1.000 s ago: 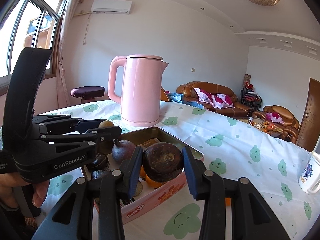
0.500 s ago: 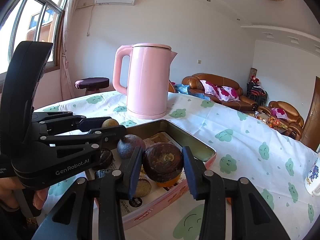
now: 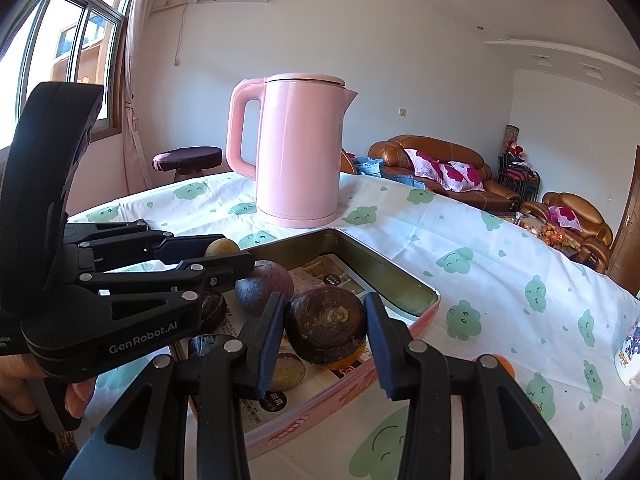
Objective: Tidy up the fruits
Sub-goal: 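Lower and release the mangosteen into the tin with the right tool while the left tool releases the brown fruit, then grasp a small yellow citrus with the right tool while the left tool grasps an orange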
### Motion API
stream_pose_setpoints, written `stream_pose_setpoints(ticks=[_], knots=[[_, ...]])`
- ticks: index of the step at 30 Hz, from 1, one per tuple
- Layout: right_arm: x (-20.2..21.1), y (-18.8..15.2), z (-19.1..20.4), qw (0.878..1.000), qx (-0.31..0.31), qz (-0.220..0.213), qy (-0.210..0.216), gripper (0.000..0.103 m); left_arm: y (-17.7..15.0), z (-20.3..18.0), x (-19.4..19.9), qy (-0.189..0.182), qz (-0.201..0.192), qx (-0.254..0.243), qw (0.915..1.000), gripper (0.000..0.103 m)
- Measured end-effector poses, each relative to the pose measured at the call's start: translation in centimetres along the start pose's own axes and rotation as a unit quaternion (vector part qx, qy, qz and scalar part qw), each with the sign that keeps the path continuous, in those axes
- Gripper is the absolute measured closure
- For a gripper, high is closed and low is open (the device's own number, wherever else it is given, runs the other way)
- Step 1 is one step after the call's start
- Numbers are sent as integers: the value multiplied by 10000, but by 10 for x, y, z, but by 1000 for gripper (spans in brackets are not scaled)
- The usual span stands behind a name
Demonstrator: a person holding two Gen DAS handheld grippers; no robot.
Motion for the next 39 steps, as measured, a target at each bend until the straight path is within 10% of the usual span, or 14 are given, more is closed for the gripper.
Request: stream_pose_setpoints(ticks=[15,22,39], knots=[[-19,-11,2,9984,-89,523,205,61,-5,-3,-6,-36,207,-94,9997,75],[-19,-12,1,9982,-139,521,256,57,-4,5,-5,84,168,49,9998,49],[25,-11,-49,9983,-227,97,-526,39,7,-17,8,4,-94,-83,9999,27]])
Point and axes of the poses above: each gripper's, at about its wrist camera, not at the fingertips, and x roughly against the way its jaws point, z to its left, y to its top, the point moved 10 cm from there along -x, roughly the way its jaws point
